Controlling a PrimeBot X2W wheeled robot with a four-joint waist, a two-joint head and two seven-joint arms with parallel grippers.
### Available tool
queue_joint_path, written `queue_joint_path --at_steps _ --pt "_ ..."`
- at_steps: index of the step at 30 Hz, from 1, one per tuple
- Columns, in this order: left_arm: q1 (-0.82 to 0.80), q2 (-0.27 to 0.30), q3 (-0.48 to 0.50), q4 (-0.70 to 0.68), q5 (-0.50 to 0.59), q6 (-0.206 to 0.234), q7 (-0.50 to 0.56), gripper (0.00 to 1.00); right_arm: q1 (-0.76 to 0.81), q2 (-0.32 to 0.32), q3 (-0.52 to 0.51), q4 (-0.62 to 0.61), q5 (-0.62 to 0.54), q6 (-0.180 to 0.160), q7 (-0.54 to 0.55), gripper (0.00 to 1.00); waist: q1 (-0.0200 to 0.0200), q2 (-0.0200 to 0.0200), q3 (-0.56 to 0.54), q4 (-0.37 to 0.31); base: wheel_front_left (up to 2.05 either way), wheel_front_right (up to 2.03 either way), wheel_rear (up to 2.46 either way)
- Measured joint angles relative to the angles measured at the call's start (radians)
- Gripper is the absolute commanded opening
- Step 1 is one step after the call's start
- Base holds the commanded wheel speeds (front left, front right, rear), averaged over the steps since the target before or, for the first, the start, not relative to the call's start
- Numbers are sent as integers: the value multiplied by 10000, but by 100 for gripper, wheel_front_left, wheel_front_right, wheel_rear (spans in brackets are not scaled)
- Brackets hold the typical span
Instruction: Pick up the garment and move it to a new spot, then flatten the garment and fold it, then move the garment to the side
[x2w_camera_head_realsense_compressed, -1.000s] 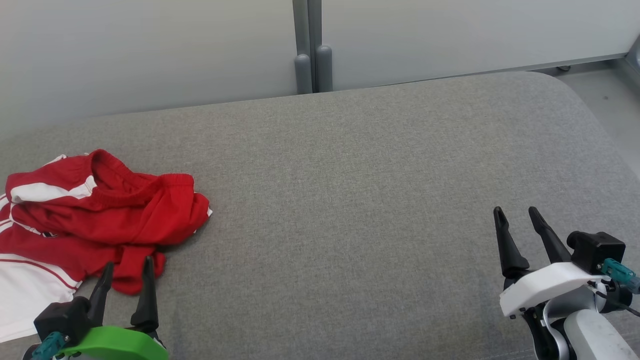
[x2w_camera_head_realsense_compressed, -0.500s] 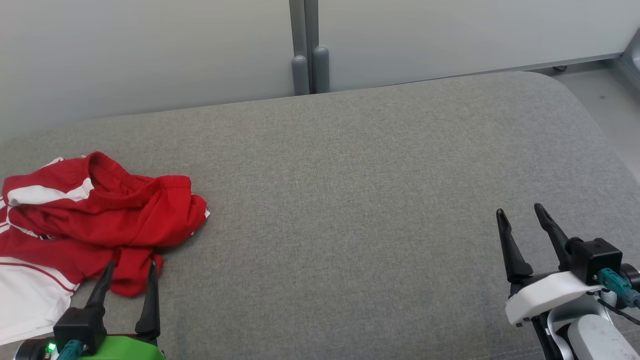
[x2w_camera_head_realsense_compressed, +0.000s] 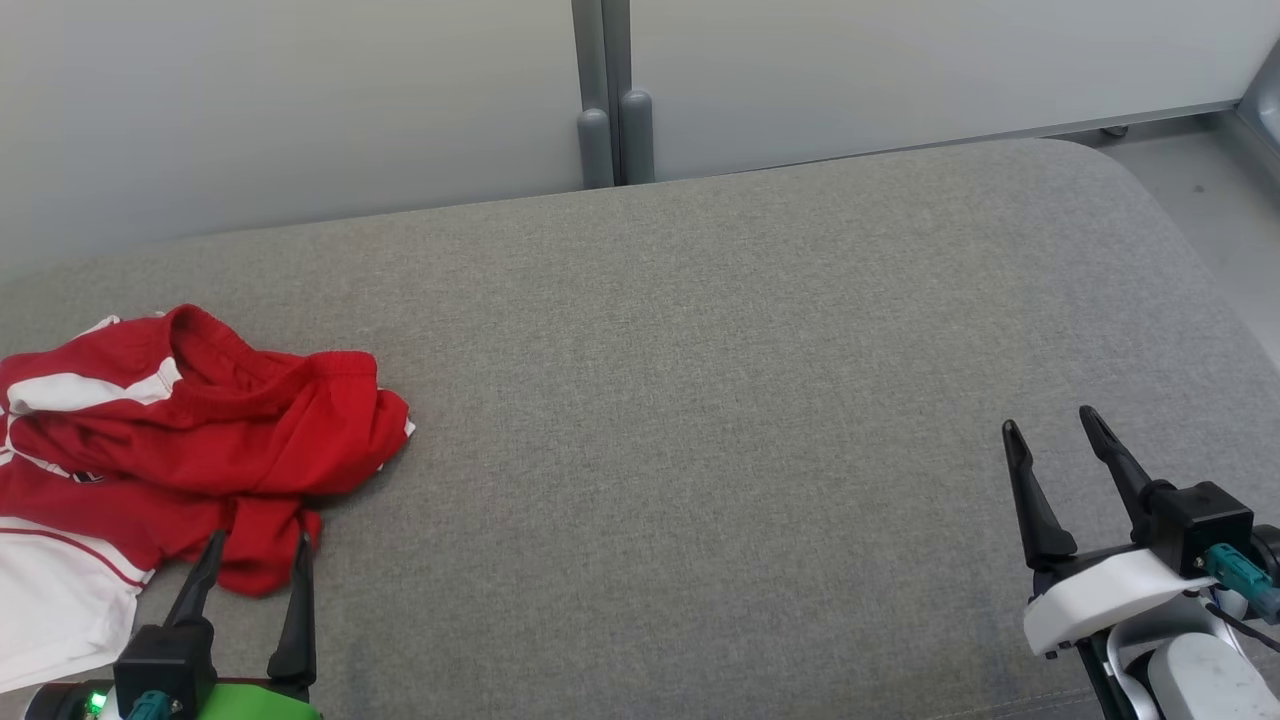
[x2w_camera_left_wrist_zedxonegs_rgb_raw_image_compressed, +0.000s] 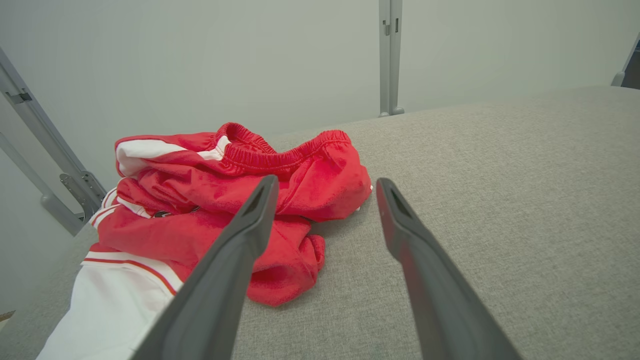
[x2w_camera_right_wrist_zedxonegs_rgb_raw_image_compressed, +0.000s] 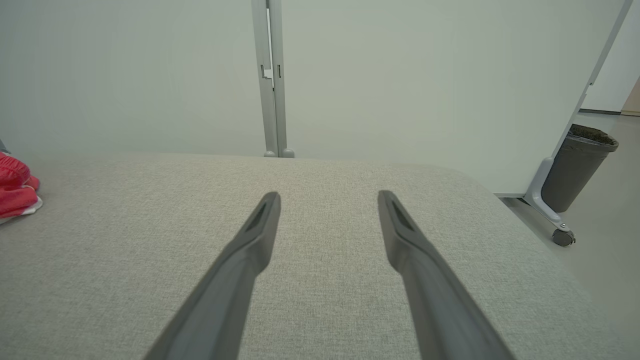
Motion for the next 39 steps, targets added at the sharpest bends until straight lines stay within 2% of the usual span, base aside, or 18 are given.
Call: queue_joint_path --at_steps 11,14,21,24,39 --pt "-3 -165 0 36 59 -140 0 100 84 42 -360 -127 -176 144 -4 100 -1 0 28 159 0 0 0" --pt "-7 -196 -19 71 107 -144 0 100 166 96 -313 -150 -199 309 -13 100 0 0 31 369 0 0 0" --pt "21 -268 495 77 144 -65 0 100 183 290 299 -107 -380 853 -15 100 -1 0 11 1124 0 0 0" --pt "157 -268 721 56 144 52 -2 100 110 431 541 -82 -468 965 -15 100 -1 0 -12 1505 0 0 0" --pt "439 -286 1058 192 130 -10 0 100 -13 650 477 2 -650 1024 -15 100 -1 0 -213 3342 0 0 0"
